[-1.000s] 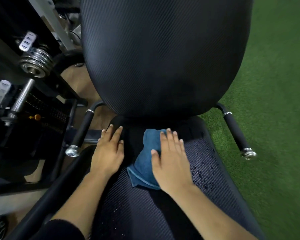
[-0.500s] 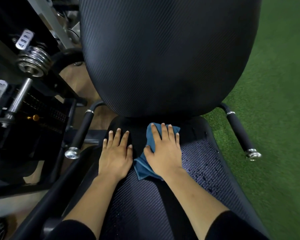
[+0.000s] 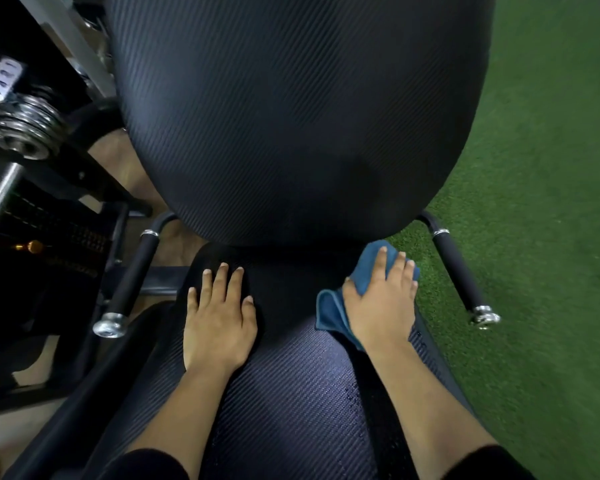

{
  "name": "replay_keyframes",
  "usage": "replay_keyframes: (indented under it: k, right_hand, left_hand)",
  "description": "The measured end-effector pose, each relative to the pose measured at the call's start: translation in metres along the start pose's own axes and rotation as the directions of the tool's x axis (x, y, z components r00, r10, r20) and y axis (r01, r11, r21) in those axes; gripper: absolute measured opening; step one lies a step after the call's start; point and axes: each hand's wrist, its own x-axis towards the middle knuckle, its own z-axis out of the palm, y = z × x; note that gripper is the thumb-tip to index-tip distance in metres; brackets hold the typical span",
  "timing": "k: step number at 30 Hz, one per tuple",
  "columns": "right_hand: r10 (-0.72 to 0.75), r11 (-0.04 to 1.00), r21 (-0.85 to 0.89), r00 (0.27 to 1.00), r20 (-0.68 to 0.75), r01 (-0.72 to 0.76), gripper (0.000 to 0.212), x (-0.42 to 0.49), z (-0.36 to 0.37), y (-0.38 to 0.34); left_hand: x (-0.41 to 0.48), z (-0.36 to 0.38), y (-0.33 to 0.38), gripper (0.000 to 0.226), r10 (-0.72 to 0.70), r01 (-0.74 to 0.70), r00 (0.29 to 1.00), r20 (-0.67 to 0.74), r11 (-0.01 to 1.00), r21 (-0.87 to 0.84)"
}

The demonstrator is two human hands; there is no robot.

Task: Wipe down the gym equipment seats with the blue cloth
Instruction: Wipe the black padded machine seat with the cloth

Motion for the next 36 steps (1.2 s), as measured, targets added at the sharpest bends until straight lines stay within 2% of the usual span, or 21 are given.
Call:
replay_keyframes:
  k: [3, 8, 14, 19, 23, 31, 36]
  right_hand:
    - [0.09, 0.995, 0.037, 0.996, -0.026, -0.089, 0.084, 0.013, 0.006, -0.01]
    - [0.076, 0.997, 0.031, 0.997, -0.026, -0.075, 0.083, 0.009, 0.007, -0.023]
    - [-0.157, 0.986, 0.064, 0.987, 0.014, 0.156, 0.077, -0.017, 0.024, -0.06]
    - [-0.251, 0.967, 0.047, 0.968, 0.024, 0.25, 0.072, -0.015, 0.023, -0.05]
    - [-0.171, 0.985, 0.03, 0.985, -0.004, 0.171, 0.068, -0.008, 0.015, -0.033]
    - [0.062, 0.991, 0.125, 0.993, -0.097, -0.049, 0.069, 0.026, 0.007, -0.006]
    - [-0.042, 0.993, 0.104, 0.998, -0.046, 0.046, 0.068, 0.02, 0.011, -0.011]
  left_hand:
    - [0.001, 0.003, 0.0, 0.056, -0.004, 0.005, 1.0, -0.009, 1.0, 0.016]
    - [0.0, 0.006, -0.001, 0.072, -0.006, 0.007, 1.0, -0.007, 0.998, 0.06]
    - [0.002, 0.005, 0.0, 0.076, 0.004, -0.003, 1.0, -0.007, 0.997, 0.078]
    - [0.001, 0.004, -0.001, 0.067, 0.003, -0.003, 1.0, -0.006, 0.998, 0.058]
    - [0.0, 0.004, -0.001, 0.062, 0.006, -0.005, 1.0, -0.006, 0.999, 0.044]
    - [0.001, 0.003, 0.001, 0.056, -0.003, 0.003, 1.0, 0.007, 0.999, 0.037]
    - [0.002, 0.004, -0.001, 0.056, -0.011, 0.011, 1.0, 0.008, 0.998, 0.054]
